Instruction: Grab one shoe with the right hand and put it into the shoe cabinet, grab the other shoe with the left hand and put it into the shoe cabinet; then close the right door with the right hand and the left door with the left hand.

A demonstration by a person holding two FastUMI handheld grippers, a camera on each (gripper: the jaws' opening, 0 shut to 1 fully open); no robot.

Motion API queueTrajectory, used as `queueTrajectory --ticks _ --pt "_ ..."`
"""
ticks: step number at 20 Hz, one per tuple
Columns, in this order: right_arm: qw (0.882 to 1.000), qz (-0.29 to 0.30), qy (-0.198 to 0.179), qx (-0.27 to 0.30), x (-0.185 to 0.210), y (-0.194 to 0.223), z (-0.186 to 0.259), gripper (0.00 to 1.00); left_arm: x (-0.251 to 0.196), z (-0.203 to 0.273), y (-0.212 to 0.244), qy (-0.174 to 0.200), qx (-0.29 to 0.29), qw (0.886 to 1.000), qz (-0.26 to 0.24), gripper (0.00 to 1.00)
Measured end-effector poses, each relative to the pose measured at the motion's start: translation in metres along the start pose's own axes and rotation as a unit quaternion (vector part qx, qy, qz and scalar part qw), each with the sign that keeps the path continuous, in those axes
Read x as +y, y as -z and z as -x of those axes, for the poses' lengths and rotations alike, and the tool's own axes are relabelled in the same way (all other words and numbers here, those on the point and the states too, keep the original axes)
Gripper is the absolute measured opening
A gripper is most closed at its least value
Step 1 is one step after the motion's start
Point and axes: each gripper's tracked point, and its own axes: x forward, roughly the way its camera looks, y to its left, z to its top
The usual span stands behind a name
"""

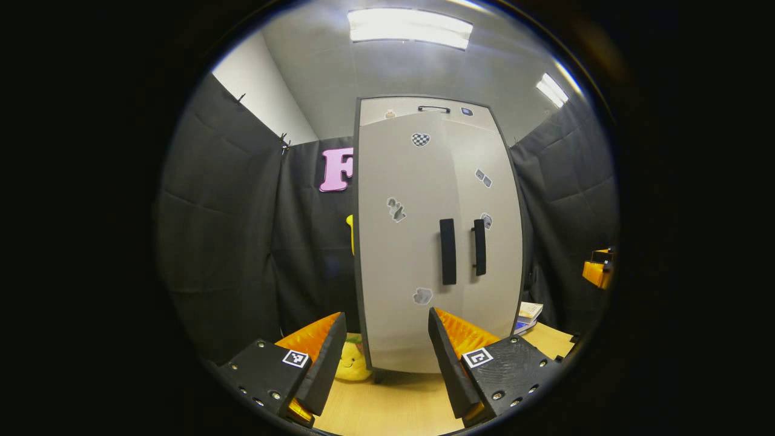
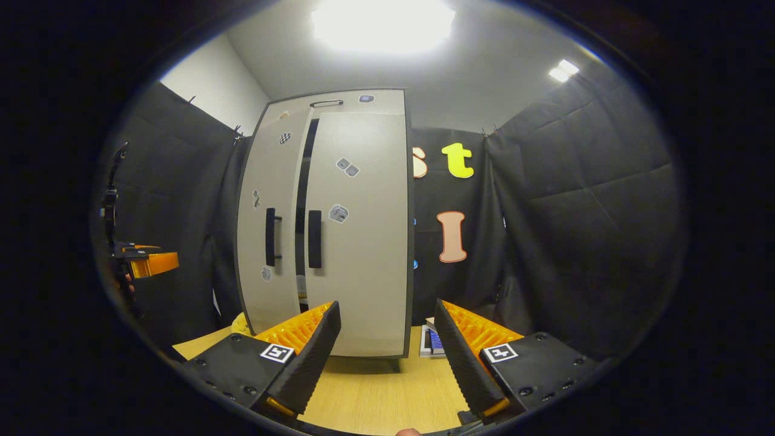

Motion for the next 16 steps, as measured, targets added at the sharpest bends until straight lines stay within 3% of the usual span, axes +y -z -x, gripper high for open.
queueTrajectory --ticks 16 --pt "1.000 -0.002 0.025 -0.011 0.007 -0.005 0.020 0.97 0.032 0.026 0.008 -0.019 0.008 1.000 -0.002 0.73"
